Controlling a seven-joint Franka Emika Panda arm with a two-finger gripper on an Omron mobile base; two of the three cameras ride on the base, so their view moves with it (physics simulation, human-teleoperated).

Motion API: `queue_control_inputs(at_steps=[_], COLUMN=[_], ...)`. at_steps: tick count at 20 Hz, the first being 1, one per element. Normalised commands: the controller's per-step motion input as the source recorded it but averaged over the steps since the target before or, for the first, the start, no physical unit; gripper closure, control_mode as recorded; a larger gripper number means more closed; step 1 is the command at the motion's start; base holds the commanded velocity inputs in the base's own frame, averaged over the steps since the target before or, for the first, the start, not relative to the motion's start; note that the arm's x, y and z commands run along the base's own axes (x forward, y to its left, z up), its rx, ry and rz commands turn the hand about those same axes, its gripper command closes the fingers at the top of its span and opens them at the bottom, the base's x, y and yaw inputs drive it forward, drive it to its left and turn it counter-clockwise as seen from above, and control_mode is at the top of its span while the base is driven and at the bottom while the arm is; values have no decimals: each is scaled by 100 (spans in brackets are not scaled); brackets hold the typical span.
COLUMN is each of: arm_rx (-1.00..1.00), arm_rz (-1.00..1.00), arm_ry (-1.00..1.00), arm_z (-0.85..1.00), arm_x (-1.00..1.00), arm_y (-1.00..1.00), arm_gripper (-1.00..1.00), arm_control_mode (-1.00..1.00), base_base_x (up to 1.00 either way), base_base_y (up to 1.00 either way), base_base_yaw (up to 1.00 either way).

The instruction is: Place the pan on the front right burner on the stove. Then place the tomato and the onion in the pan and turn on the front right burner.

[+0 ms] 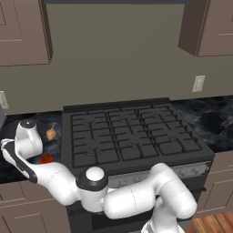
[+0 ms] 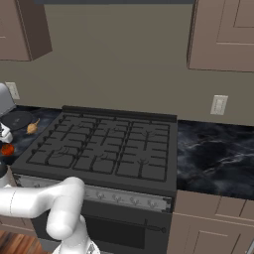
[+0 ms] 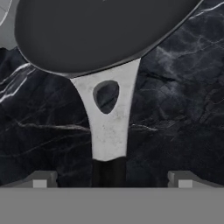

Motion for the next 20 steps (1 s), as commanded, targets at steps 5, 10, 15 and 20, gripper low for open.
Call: queue_control_inputs(at_steps=[5,10,15,20], arm_rx=[0,0,0,0], arm_rz=[0,0,0,0], arm_ry=[0,1,0,0], arm_z=[-13,0,0,0], arm_x=[0,0,0,0], arm_y=[20,1,0,0], arm_gripper=[-100,-100,-100,100], arm_control_mode=[-100,-100,-100,-100], base_base_x=[0,0,0,0], base_base_y=[0,0,0,0], base_base_yaw=[0,0,0,0])
